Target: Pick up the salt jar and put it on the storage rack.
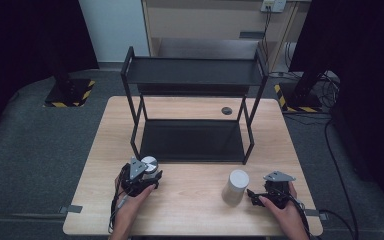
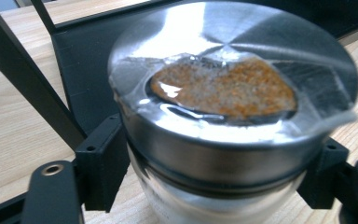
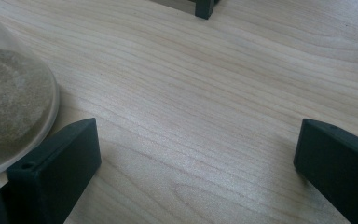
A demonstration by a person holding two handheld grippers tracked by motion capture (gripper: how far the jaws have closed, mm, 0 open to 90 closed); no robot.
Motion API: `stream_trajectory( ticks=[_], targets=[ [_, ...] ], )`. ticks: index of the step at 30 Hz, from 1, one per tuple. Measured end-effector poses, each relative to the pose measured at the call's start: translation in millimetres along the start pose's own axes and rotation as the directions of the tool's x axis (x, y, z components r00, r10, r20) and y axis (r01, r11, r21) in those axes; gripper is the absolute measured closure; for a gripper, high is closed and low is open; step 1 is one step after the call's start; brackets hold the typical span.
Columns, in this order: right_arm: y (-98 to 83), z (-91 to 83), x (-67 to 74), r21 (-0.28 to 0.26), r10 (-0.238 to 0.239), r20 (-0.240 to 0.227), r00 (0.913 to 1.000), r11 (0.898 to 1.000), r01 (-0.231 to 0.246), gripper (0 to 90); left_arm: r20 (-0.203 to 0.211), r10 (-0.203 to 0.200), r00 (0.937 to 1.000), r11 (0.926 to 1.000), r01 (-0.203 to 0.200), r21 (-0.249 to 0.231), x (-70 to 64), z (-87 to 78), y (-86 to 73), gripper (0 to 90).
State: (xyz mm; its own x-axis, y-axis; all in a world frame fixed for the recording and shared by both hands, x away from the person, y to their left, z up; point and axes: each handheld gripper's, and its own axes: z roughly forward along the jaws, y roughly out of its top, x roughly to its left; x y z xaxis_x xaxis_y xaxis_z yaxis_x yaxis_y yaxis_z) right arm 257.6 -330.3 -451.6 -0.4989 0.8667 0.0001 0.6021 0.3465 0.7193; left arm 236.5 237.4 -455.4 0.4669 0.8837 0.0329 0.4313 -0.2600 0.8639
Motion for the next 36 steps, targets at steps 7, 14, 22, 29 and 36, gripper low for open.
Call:
stream_trajectory(
  ticks=[7,14,22,29,36],
  targets=[
    [-0.1,0.0,-0.1,0.000,-0.002,0.000,1.0000,1.000,0.002,1.3,0.008,0.018,0.9998,0.9998,-0.018,-0.007,-0.6,1.8,0.3,28.8],
    [0.0,0.0,-0.1,0.000,-0.001,0.000,1.0000,1.000,0.001,1.3,0.027,-0.003,0.9996,0.9999,0.003,-0.011,4.0,3.1,-1.4,29.6],
    [-0.1,0.0,-0.1,-0.001,-0.002,0.000,1.0000,1.000,0.002,1.3,0.038,-0.008,0.9993,0.9999,0.008,-0.008,7.1,2.9,-0.6,30.0],
    [-0.1,0.0,0.0,0.000,0.001,0.000,1.0000,1.000,-0.001,1.3,0.045,-0.019,0.9988,0.9998,0.019,-0.006,10.7,0.0,-0.7,30.1],
    [-0.5,-0.4,0.0,-0.001,0.000,-0.002,1.0000,1.000,0.000,1.3,0.072,0.010,0.9974,0.9997,-0.008,-0.023,10.8,-2.9,1.8,30.1]
  ],
)
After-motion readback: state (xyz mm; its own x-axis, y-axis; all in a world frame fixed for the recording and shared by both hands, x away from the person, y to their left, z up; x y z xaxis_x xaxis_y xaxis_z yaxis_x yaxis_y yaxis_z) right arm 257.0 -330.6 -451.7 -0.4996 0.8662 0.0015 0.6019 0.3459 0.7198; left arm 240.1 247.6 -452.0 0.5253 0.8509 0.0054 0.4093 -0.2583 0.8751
